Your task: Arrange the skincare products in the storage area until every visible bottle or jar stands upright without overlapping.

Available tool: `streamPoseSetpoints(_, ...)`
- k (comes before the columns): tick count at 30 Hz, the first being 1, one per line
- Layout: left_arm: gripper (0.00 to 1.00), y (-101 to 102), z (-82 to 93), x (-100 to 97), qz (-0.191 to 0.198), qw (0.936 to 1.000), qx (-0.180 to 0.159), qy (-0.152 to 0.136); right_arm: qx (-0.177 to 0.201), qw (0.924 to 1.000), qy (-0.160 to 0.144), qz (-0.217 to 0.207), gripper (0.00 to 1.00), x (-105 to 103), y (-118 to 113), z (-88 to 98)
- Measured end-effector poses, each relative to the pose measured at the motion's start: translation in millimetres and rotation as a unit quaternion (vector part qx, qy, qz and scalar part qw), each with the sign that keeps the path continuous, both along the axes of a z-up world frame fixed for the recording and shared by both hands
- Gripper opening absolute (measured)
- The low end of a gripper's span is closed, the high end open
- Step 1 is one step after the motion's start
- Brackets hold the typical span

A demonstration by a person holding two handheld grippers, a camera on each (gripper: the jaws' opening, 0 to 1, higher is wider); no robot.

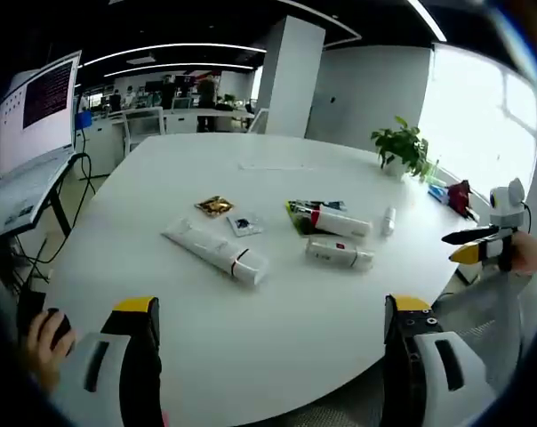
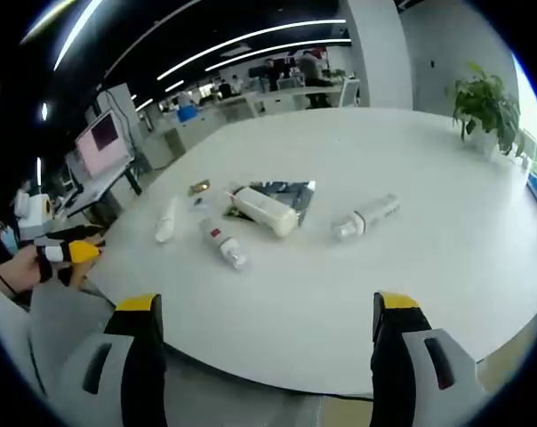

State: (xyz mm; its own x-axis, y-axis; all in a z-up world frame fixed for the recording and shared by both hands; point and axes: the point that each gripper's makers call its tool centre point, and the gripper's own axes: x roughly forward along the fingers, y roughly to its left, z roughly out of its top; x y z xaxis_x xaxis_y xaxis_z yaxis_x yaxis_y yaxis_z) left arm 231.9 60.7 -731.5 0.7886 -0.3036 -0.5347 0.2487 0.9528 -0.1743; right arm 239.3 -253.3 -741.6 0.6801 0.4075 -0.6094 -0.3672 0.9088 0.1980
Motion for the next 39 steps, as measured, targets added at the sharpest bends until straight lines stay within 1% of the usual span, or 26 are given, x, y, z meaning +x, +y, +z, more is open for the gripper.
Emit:
streamPoseSetpoints(15, 0.98, 0.6, -1.3, -0.2, -0.001, 1.0000, 0.003, 0.003, -0.003, 1.0000, 0.004, 0.000, 0.97, -0.7, -1.1, -2.2)
streamPoseSetpoints(28, 0.98, 2.1, -1.0, 0.3, 0.001, 1.0000, 0.001, 0.001, -0.005, 1.0000, 0.008, 0.003, 0.97, -1.3, 1.3, -2.0)
streamPoseSetpoints(32, 0.98, 2.5, 0.4, 1.1, 0.003, 1.0000, 0.000, -0.003, -0.009, 0.9999, 0.010, 0.005, 0.97, -1.0, 0.7, -3.3)
streamPoseSetpoints(39, 0.98, 2.0, 0.1, 0.9, 0.001, 1.0000, -0.002, -0.002, -0.012, 0.9998, 0.015, 0.008, 0.97, -1.9, 0.7, -5.7)
